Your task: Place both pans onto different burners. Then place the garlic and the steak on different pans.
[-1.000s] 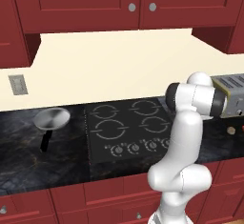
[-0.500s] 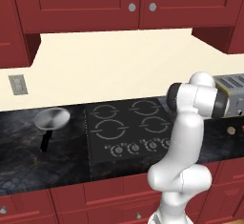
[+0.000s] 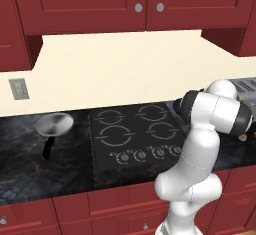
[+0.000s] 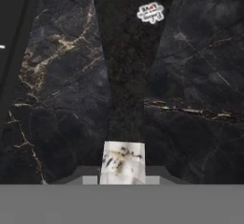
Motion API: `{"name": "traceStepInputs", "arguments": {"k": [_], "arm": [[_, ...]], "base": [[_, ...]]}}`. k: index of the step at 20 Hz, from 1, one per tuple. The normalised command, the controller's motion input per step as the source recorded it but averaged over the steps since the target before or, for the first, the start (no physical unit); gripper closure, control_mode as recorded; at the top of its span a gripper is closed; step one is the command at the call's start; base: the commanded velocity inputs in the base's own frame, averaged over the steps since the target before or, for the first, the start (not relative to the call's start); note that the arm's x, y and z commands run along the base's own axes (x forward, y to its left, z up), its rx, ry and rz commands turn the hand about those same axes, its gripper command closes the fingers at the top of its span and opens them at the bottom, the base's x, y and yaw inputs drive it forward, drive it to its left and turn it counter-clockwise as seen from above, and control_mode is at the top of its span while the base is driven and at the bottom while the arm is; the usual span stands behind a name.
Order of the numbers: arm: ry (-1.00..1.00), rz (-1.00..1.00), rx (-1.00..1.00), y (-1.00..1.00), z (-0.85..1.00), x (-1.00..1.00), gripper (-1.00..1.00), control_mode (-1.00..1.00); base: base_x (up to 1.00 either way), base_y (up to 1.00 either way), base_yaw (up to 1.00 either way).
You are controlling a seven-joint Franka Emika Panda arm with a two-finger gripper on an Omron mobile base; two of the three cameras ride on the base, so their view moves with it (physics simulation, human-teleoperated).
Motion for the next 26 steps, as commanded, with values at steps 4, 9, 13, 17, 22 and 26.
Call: {"name": "traceStepInputs", "arguments": {"k": [4, 9, 13, 17, 22, 26], "arm": [[-0.01, 0.21, 0.0, 0.31, 0.0, -0.15, 1.0, -1.0], [0.0, 0.22, 0.0, 0.35, 0.0, -0.18, 1.0, -1.0], [0.0, 0.24, 0.01, 0.26, 0.0, -0.19, 1.0, -1.0], [0.0, 0.26, 0.02, 0.29, 0.0, -0.15, 1.0, -1.0], [0.02, 0.28, 0.0, 0.28, 0.0, -0.02, 1.0, -1.0], [0.01, 0.09, 0.01, 0.0, 0.0, 0.13, 1.0, -1.0]], "base": [[0.0, 0.0, 0.0], [0.0, 0.0, 0.0], [0.0, 0.0, 0.0], [0.0, 0.0, 0.0], [0.0, 0.0, 0.0], [0.0, 0.0, 0.0]]}}
